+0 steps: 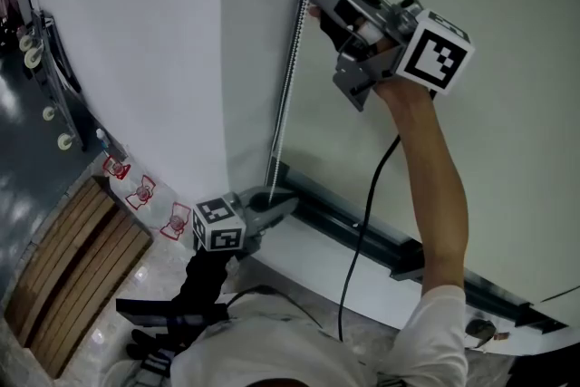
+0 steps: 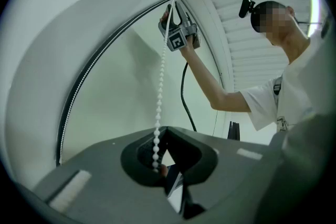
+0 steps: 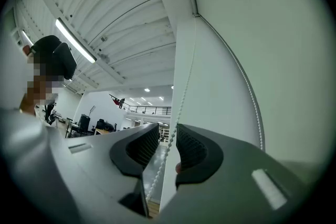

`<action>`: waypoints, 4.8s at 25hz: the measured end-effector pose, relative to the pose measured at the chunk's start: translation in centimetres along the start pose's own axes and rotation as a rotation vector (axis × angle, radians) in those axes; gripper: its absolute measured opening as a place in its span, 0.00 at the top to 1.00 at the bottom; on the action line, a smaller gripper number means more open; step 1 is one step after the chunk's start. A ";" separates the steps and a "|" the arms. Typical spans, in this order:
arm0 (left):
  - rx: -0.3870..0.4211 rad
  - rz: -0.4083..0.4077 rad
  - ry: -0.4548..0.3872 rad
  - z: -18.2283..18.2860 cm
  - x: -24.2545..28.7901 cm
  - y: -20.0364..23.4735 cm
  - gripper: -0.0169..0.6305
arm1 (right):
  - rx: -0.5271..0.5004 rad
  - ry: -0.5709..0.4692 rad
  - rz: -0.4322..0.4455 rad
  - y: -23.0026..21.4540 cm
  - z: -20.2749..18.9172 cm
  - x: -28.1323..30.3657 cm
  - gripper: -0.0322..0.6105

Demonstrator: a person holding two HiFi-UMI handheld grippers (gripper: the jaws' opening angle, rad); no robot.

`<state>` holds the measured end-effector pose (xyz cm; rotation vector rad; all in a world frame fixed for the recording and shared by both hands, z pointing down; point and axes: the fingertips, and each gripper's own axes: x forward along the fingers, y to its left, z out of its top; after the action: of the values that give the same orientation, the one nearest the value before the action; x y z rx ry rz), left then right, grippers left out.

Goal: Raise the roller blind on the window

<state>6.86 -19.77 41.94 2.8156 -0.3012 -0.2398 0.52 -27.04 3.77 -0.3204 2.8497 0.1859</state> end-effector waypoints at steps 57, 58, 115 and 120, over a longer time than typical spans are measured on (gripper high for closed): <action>-0.036 -0.018 0.018 -0.8 0.4 -0.6 0.98 | -0.008 0.278 0.001 4.9 -13.8 -4.3 0.94; -0.036 -0.017 0.018 -0.8 0.4 -0.6 0.98 | -0.001 0.288 0.004 5.1 -14.6 -4.5 0.94; -0.035 -0.013 -0.011 0.1 0.0 -0.4 0.98 | -0.075 0.031 -0.041 0.4 -2.4 0.5 0.92; -0.042 -0.015 -0.007 -0.2 0.2 -0.5 0.98 | 0.014 0.039 -0.022 0.7 -2.9 0.0 0.92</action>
<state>7.16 -19.29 41.92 2.7772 -0.2737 -0.2556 -0.37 -26.82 6.56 -0.3558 2.8835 0.1565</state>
